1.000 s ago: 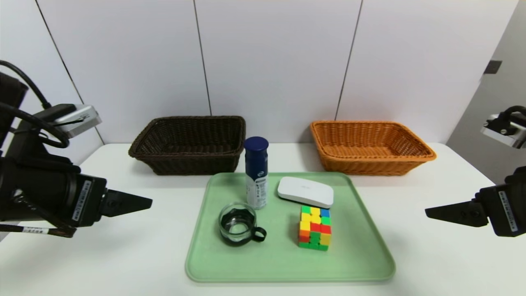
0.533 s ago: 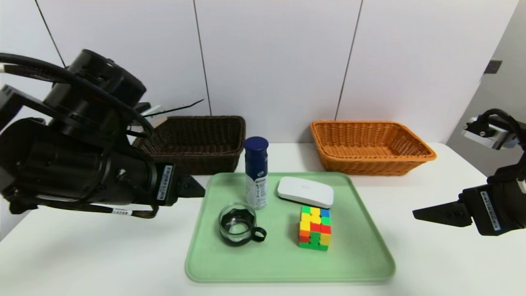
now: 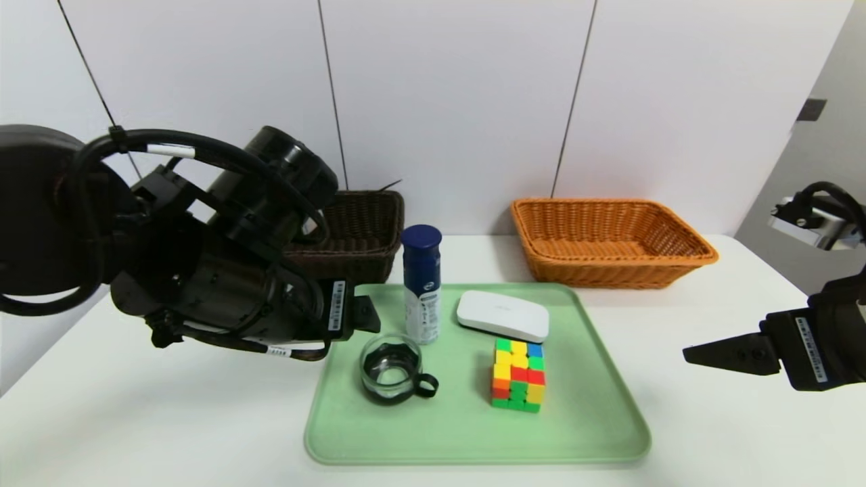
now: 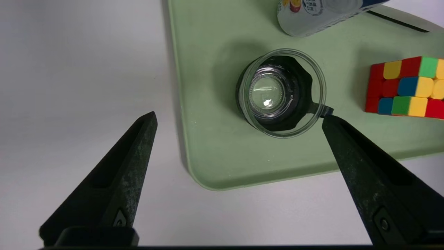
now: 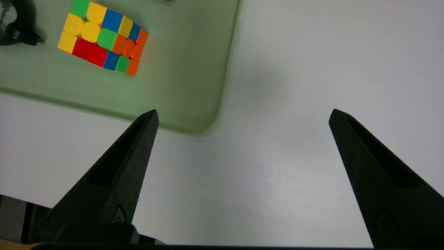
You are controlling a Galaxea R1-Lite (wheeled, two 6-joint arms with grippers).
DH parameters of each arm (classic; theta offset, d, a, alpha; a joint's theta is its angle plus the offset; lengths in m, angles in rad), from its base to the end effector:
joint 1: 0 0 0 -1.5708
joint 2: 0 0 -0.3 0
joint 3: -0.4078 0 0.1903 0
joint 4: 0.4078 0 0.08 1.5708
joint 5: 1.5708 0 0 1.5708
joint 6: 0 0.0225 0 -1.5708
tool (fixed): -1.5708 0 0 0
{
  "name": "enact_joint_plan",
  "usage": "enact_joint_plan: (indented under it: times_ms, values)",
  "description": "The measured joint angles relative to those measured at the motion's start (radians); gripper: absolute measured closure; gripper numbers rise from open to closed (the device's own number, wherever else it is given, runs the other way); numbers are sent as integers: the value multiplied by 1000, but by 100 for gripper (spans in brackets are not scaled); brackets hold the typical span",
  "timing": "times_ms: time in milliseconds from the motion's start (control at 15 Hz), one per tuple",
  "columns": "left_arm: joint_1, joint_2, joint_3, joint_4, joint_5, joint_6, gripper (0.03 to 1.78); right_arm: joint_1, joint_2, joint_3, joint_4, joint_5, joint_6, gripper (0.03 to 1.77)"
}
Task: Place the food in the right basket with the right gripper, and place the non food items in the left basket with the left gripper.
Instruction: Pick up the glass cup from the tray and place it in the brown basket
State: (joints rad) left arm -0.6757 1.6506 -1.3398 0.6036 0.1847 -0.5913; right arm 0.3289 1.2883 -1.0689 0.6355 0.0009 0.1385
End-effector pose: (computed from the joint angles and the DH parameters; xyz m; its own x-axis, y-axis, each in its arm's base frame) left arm 0.2177 -0.1692 0.2366 0.5829 -0.2319 -0.7787 0.0933 0.9712 -0.2194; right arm 0.1614 0.0551 0.2464 0.6208 0.2128 -0.7545 -0.2219 0.9708 0.0913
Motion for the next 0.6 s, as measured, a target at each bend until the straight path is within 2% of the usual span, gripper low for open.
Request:
enact_joint_plan:
  times_ms: [200,600]
  values:
    - [-4,39,-1,-1,50,-1,12,4,-18,-5,0,0,1,10]
    - [-21,97,-3,-1,59,4,12,5,-36,-9,-1,0,3,10]
